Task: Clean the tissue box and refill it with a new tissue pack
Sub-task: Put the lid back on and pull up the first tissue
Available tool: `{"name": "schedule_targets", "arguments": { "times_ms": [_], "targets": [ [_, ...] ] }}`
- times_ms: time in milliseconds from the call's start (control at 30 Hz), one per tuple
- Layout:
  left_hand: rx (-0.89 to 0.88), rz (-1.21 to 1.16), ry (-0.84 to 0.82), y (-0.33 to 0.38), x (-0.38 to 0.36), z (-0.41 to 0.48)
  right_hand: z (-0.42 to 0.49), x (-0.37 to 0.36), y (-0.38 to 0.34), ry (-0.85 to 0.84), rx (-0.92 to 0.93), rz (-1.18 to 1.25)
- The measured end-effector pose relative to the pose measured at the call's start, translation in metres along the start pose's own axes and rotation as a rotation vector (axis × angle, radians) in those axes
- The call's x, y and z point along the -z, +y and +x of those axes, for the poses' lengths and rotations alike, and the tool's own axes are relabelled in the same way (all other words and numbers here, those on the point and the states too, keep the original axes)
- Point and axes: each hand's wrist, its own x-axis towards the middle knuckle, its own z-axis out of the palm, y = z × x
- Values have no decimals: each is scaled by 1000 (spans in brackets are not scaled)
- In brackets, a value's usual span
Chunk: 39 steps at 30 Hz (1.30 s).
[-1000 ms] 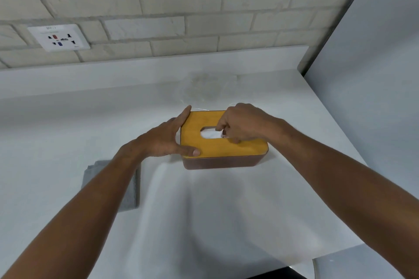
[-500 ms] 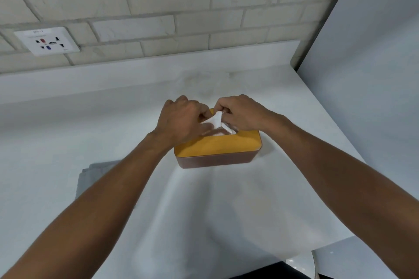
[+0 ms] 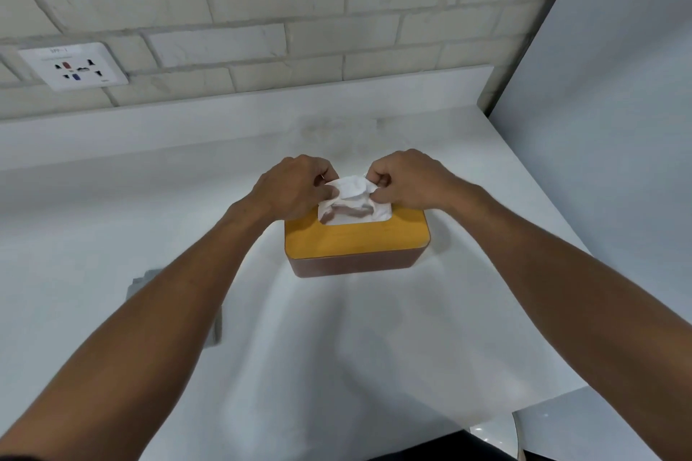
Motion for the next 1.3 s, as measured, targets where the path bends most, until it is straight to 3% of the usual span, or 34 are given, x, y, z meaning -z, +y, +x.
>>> {"name": "schedule_targets", "arguments": {
  "times_ms": [67,267,467,667,900,1000,1100,1300],
  "targets": [
    [-8,-36,0,-1,3,-3,-1,8,2,-42,-14,119],
    [-22,-72,-9,3,4,-10,-3,9,3,-54,20,137],
    [-19,-93,-34,5,4,-13,-6,-12,-7,32,203,-351],
    [-55,-131,-107,7,3,-17,-3,-21,-15,143,270,-598],
    [-62,-235,-28,0,7,-19,0,-13,-17,29,184,-378],
    [-60,-226,31,0,7,-18,-1,-20,-16,83,215,-521],
    [-82,-223,-14,2,6,-18,1,-23,-22,103,280,-688],
    [-78,-211,-52,5,6,-17,10,-21,-35,3,350,-768]
  ]
}}
